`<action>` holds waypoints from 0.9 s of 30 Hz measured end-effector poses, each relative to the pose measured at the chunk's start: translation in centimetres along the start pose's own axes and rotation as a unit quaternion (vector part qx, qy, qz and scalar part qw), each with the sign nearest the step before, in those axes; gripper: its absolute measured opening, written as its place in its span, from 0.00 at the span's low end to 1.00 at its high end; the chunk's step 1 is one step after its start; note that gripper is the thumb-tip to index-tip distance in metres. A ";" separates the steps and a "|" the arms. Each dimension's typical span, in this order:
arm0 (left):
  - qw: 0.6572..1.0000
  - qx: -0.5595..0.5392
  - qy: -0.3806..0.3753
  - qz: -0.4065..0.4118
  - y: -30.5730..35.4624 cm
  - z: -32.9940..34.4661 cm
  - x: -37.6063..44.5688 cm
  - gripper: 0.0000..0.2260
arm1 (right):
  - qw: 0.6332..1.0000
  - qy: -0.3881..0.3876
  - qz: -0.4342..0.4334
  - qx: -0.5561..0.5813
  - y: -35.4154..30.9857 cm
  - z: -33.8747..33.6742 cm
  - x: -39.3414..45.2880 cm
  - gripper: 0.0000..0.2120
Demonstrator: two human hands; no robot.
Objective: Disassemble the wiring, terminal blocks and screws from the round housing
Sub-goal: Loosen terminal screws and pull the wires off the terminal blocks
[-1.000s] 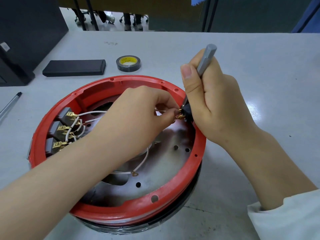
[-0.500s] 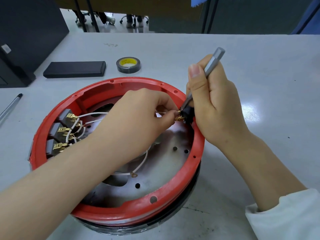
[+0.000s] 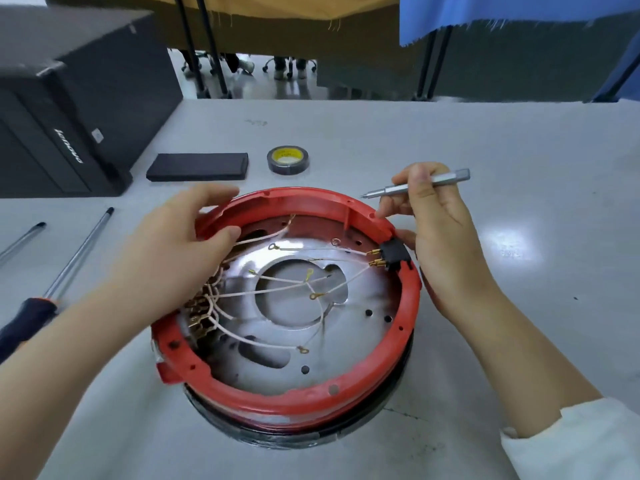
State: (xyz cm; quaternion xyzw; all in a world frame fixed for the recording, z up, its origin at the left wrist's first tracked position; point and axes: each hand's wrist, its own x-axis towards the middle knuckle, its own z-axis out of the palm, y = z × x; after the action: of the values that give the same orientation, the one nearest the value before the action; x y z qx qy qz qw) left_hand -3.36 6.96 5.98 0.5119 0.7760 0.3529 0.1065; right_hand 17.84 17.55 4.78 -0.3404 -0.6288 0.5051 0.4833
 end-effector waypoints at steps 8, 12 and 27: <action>0.989 -0.080 -0.040 -0.115 -0.3 -0.3 0.6 0.14 | 0.997 0.055 0.015 0.046 -0.4 1.2 -0.6 0.11; 0.993 -0.059 -0.009 -0.103 -0.2 -0.6 0.4 0.18 | 0.996 0.041 0.002 0.073 -0.3 1.4 -0.5 0.10; 0.942 0.147 -0.174 0.247 3.5 1.6 -0.2 0.25 | 0.998 0.014 -0.040 -0.046 -1.6 -1.9 -3.5 0.11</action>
State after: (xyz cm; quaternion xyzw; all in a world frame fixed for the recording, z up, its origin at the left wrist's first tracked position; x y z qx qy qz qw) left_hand 0.08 8.26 7.10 0.7510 0.6376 0.1553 0.0729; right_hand 20.80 14.47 5.45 -0.3438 -0.6579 0.4510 0.4955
